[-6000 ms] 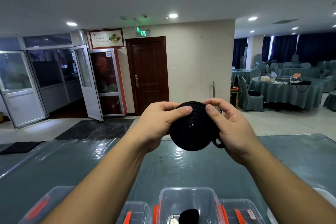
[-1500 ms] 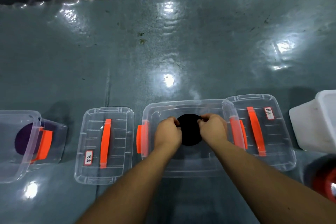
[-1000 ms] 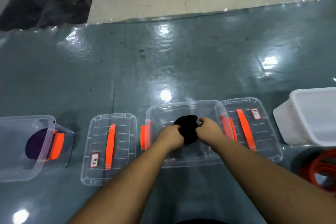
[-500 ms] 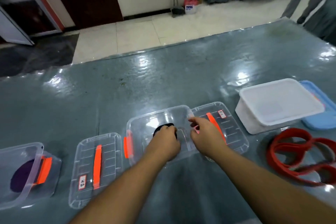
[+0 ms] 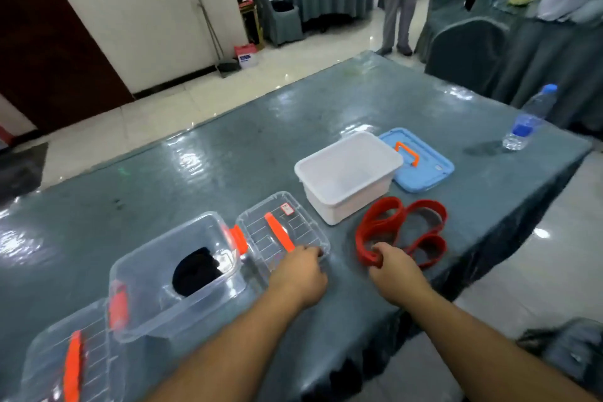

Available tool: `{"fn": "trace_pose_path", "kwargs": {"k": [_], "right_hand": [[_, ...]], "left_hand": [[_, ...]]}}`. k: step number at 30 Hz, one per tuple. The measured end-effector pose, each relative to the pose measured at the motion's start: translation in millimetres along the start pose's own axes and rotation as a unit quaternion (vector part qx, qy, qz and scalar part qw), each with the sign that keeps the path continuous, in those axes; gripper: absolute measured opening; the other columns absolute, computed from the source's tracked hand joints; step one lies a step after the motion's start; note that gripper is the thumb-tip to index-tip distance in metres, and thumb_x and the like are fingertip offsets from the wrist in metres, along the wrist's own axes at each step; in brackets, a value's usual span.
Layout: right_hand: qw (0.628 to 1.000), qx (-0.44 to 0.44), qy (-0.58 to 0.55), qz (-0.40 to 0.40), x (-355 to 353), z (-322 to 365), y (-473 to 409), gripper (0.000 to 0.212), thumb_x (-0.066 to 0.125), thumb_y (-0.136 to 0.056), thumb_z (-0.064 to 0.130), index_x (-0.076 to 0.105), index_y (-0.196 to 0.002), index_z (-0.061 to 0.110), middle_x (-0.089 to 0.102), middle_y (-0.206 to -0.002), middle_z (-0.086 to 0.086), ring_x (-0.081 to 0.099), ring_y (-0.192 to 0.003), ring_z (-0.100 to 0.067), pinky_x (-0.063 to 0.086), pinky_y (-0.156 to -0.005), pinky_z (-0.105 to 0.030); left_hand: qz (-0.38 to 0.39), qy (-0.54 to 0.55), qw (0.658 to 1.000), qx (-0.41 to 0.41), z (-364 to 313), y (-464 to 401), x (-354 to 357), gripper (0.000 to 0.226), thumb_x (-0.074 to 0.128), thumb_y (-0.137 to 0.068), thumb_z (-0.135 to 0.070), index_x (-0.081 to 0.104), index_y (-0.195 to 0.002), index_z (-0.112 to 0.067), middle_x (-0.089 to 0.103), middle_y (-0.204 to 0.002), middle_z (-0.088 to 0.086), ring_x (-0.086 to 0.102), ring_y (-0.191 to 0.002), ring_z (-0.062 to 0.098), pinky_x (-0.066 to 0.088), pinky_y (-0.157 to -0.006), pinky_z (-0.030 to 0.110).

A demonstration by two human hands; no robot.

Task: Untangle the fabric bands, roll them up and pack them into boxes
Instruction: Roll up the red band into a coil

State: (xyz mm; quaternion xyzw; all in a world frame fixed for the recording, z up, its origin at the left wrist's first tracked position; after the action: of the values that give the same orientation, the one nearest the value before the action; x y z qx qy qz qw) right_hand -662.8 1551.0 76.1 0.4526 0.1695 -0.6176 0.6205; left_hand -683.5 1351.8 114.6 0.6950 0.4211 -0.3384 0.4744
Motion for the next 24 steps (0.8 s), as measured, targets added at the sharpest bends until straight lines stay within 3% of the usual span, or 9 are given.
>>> {"fn": "trace_pose_path", "kwargs": {"k": [5,12,18,21,24], "right_hand": [[0.996,0.067,-0.045,-0.032,-46,-64,10,0.044,0.060,-0.086,0.025,0.059,-0.130,0.018,0.067,-0.126,-0.011,0.062,-0.117,-0.034,0.050,-0.099,-0.039],[0.989,0.120,-0.073,-0.045,-83,-100,-3,0.047,0.061,-0.092,0.027,0.055,-0.138,0.018,0.066,-0.129,-0.006,0.062,-0.116,-0.029,0.050,-0.097,-0.036],[0.987,0.139,-0.055,-0.053,-102,-105,-44,0.026,0.061,-0.091,0.026,0.063,-0.116,0.020,0.071,-0.119,-0.005,0.065,-0.111,-0.028,0.050,-0.094,-0.033],[0.989,0.136,-0.037,-0.049,-106,-105,-70,0.041,0.061,-0.091,0.028,0.059,-0.131,0.019,0.071,-0.121,-0.005,0.065,-0.113,-0.028,0.050,-0.094,-0.033],[0.990,0.137,0.004,-0.030,-106,-110,-91,0.042,0.057,-0.090,0.027,0.059,-0.131,0.019,0.070,-0.119,-0.007,0.065,-0.111,-0.030,0.053,-0.094,-0.037]], "left_hand": [[0.026,-0.037,0.998,0.049,-67,-14,22,0.049,0.054,-0.093,-0.026,0.056,-0.141,-0.022,0.056,-0.144,0.009,0.054,-0.133,0.030,0.047,-0.108,0.039],[0.048,-0.040,0.995,0.079,-116,-55,33,0.052,0.052,-0.086,-0.028,0.056,-0.138,-0.023,0.059,-0.137,0.008,0.059,-0.125,0.034,0.049,-0.107,0.045],[0.055,-0.025,0.994,0.092,-129,-109,33,0.052,0.054,-0.087,-0.026,0.058,-0.139,-0.025,0.059,-0.140,0.007,0.061,-0.125,0.031,0.050,-0.106,0.042],[0.053,-0.023,0.994,0.087,-130,-134,29,0.048,0.054,-0.085,-0.026,0.062,-0.132,-0.024,0.062,-0.135,0.007,0.062,-0.122,0.032,0.052,-0.102,0.044],[0.066,-0.022,0.995,0.074,-127,-146,30,0.047,0.054,-0.087,-0.024,0.061,-0.133,-0.023,0.062,-0.136,0.007,0.060,-0.124,0.032,0.051,-0.104,0.042]]}}
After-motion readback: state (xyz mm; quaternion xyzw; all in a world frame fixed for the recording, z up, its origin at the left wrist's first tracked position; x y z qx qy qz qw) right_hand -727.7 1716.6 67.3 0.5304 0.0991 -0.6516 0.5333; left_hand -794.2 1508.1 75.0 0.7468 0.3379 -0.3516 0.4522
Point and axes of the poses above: each hand's wrist, its own y-axis away from the middle knuckle, its own x-axis out of the palm, z = x × y, the point moved 2 cm from there along -y, towards the middle knuckle
